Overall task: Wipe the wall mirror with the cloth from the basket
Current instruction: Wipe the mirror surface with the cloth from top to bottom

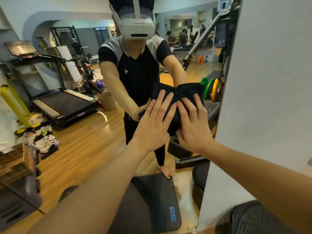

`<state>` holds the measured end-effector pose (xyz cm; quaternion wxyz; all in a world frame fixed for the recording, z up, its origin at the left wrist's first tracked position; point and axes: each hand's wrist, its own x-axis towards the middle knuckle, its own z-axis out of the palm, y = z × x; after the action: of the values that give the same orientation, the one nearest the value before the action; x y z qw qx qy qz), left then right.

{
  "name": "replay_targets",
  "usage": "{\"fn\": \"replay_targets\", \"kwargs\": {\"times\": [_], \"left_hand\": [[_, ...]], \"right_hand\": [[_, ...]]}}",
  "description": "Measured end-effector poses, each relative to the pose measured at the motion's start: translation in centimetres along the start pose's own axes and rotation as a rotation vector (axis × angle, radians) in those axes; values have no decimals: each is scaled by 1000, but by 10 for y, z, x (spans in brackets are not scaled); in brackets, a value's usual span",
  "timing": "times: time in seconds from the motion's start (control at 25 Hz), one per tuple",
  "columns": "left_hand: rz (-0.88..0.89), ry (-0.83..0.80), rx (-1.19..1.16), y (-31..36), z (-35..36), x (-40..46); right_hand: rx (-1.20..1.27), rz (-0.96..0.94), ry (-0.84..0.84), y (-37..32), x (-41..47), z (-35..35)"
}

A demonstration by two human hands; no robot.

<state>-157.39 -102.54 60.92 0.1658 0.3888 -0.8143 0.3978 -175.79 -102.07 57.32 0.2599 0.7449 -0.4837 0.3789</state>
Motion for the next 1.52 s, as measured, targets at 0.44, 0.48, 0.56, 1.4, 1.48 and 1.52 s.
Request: {"fn": "replay_targets", "kwargs": {"times": [0.44, 0.48, 0.56, 1.4, 1.48, 1.52], "left_hand": [[-56, -60, 3, -226, -14, -217], [-59, -65, -13, -251, -14, -240], [-75, -61, -12, -304, -15, -290], [-296, 245, -345, -78, 92, -223], [-245, 247, -330, -23, 104, -181], [-241, 245, -323, 2, 110, -163]], "right_hand": [[117, 5, 33, -296, 63, 95], [120, -6, 43, -327, 69, 106], [136, -66, 76, -389, 86, 123], [-157, -370, 335, -178, -21, 154], [-181, -367, 341, -110, -46, 140], [-197, -370, 341, -80, -55, 134]]}}
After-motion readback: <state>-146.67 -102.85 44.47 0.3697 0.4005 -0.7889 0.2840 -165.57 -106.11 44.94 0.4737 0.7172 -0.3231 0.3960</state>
